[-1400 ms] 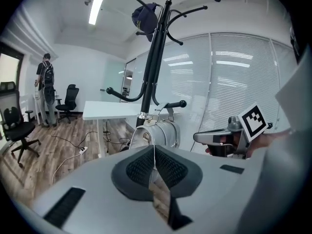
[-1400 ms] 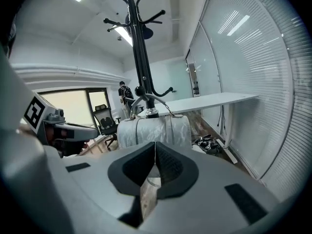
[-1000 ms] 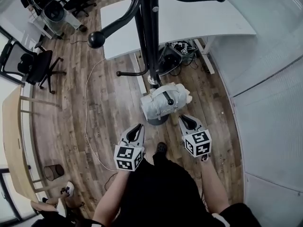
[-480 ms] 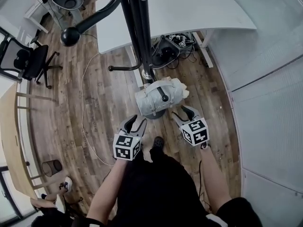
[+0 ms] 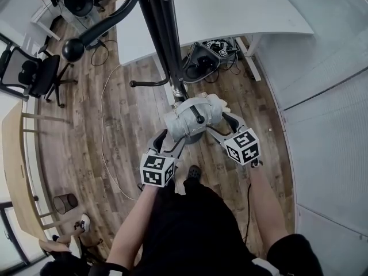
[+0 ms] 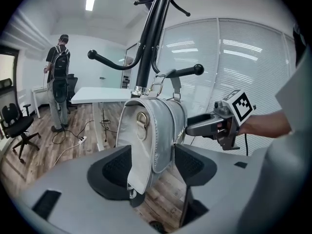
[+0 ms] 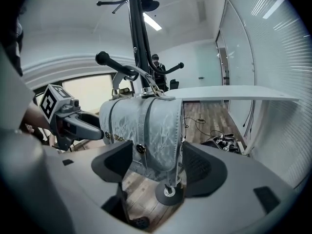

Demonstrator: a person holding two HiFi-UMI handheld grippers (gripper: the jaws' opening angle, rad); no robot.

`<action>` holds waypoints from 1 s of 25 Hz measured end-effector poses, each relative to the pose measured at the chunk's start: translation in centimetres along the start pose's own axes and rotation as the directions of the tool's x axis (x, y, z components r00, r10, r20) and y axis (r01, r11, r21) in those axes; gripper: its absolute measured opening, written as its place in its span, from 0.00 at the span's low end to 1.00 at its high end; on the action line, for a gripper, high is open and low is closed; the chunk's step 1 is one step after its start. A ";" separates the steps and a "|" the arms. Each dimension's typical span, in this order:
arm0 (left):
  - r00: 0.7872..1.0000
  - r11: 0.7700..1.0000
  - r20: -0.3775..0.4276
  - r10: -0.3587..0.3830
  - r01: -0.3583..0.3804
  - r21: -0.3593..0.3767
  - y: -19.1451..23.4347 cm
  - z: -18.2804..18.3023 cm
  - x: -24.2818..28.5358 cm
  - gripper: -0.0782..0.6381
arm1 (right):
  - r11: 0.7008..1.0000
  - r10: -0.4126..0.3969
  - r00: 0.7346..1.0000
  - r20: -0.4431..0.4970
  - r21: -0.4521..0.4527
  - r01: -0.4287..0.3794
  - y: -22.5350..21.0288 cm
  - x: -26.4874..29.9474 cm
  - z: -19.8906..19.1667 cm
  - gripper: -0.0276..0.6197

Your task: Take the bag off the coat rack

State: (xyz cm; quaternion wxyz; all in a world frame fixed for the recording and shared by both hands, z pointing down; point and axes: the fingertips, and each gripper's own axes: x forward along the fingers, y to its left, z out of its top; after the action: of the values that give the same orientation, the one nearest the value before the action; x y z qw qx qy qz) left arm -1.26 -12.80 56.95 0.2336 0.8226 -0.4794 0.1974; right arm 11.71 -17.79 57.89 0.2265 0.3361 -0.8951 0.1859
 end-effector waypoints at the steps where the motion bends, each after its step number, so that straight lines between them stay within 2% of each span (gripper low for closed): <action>1: 1.000 1.000 0.002 -0.005 0.005 -0.001 -0.1 0.2 0.1 0.50 | 1.000 0.016 1.000 0.003 0.001 -0.016 0.1 0.2 0.3 0.53; 10: 0.999 0.999 -0.010 -0.052 0.052 -0.012 -0.7 0.4 1.1 0.50 | 0.991 0.112 0.994 0.012 0.076 -0.112 -0.4 1.4 0.4 0.55; 13: 0.997 0.997 -0.012 -0.080 0.080 -0.006 -1.1 0.5 1.1 0.47 | 0.990 0.122 0.993 0.004 0.073 -0.121 -0.4 1.4 0.5 0.55; 16: 0.996 0.995 -0.010 -0.094 0.094 0.024 -1.5 0.6 1.0 0.37 | 0.995 0.090 0.996 -0.004 0.051 -0.090 -0.3 1.0 0.3 0.55; 18: 0.996 0.995 -0.010 -0.091 0.091 0.031 -1.5 0.5 1.0 0.37 | 0.997 0.061 0.998 -0.004 0.044 -0.061 -0.4 0.8 0.1 0.50; 25: 0.996 0.996 -0.026 -0.082 0.083 0.035 -1.7 0.7 0.9 0.37 | 0.997 -0.052 0.999 0.016 0.054 0.051 0.0 -0.2 0.1 0.49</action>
State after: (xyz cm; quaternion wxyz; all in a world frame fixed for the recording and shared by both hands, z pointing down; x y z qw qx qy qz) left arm 0.77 -13.08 56.54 0.2324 0.8434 -0.4384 0.2062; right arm 11.86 -17.74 57.70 0.2145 0.3664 -0.8828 0.2009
